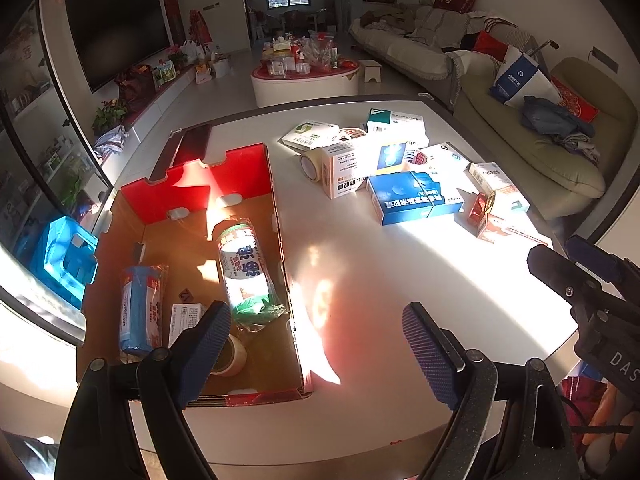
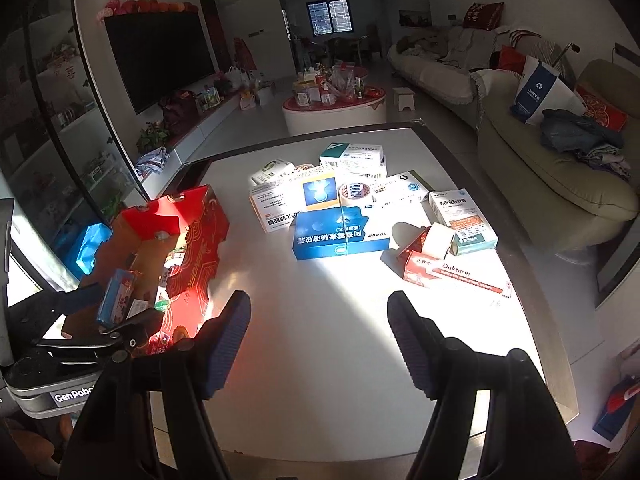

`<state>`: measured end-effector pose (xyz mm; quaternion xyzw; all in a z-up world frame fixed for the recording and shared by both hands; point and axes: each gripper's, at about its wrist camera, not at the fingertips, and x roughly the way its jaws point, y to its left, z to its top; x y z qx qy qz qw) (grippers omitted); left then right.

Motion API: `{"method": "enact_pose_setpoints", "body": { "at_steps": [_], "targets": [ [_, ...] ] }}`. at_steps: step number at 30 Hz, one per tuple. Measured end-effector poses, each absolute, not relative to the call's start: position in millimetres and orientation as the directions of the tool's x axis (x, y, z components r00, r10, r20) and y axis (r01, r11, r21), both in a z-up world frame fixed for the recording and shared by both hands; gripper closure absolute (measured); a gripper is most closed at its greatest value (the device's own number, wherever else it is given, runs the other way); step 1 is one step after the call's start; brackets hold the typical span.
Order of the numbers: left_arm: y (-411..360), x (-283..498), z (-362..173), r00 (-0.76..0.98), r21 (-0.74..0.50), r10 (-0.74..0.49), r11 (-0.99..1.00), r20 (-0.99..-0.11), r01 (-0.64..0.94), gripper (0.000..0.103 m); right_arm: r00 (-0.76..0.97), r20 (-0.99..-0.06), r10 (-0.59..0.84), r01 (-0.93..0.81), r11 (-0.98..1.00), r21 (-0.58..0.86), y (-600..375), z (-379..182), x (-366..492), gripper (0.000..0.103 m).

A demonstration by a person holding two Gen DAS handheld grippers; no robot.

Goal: Organize objects
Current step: 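Withdraw both tools from the tray back over the medicine boxes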

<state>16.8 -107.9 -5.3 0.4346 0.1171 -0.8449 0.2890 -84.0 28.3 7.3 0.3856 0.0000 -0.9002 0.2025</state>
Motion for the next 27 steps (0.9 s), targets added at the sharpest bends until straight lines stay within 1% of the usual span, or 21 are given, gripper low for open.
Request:
{"method": "enact_pose_setpoints", "body": {
  "at_steps": [4,9,11,14,18,21,27],
  "targets": [
    [-105,14,-8,-0.455,0.05,-0.379,-0.809,-0.806,0.585,0.012,-0.659,-0.685,-0.312,0.358,-0.93,0.08,27,9,-82,0.033],
    [-101,3,-18,-0.454,0.024,-0.335,-0.825,-0.826,0.565,0.012,-0.667,-0.682,-0.302,0.368,-0.928,0.051,41,4,-87,0.031],
    [-96,-3,-24,-0.447,0.028,-0.321,-0.836,-0.835,0.548,0.012,-0.666,-0.687,-0.29,0.36,-0.932,0.045,60,-5,-94,0.031],
    [-88,-19,-35,-0.436,0.031,-0.289,-0.86,-0.852,0.51,0.012,-0.633,-0.723,-0.278,0.342,-0.938,0.06,100,-27,-115,0.031],
    [-83,-49,-51,-0.424,-0.005,-0.226,-0.878,-0.877,0.478,0.012,-0.613,-0.747,-0.256,0.303,-0.95,0.077,151,-49,-144,0.031],
    [-79,-73,-62,-0.407,-0.002,-0.208,-0.889,-0.889,0.458,0.012,-0.591,-0.761,-0.266,0.339,-0.938,0.064,165,-61,-165,0.031],
    [-76,-112,-72,-0.411,-0.023,-0.162,-0.912,-0.897,0.41,0.012,-0.521,-0.793,-0.317,0.459,-0.887,0.054,155,-85,-199,0.031]
  ]
}}
